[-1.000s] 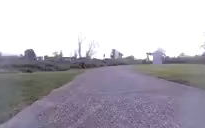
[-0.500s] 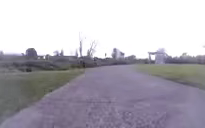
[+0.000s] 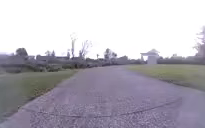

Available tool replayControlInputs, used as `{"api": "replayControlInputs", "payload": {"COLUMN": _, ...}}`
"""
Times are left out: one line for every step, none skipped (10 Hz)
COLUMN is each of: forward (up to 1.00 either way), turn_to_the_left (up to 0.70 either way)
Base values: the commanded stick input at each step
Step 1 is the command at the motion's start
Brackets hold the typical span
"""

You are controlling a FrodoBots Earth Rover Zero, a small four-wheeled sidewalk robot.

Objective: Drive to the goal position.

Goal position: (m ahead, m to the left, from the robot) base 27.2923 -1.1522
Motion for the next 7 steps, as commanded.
{"api": "replayControlInputs", "payload": {"forward": 0.85, "turn_to_the_left": 0.00}}
{"api": "replayControlInputs", "payload": {"forward": 0.85, "turn_to_the_left": 0.00}}
{"api": "replayControlInputs", "payload": {"forward": 0.85, "turn_to_the_left": 0.00}}
{"api": "replayControlInputs", "payload": {"forward": 0.85, "turn_to_the_left": 0.00}}
{"api": "replayControlInputs", "payload": {"forward": 0.85, "turn_to_the_left": 0.00}}
{"api": "replayControlInputs", "payload": {"forward": 0.85, "turn_to_the_left": 0.00}}
{"api": "replayControlInputs", "payload": {"forward": 0.85, "turn_to_the_left": 0.00}}
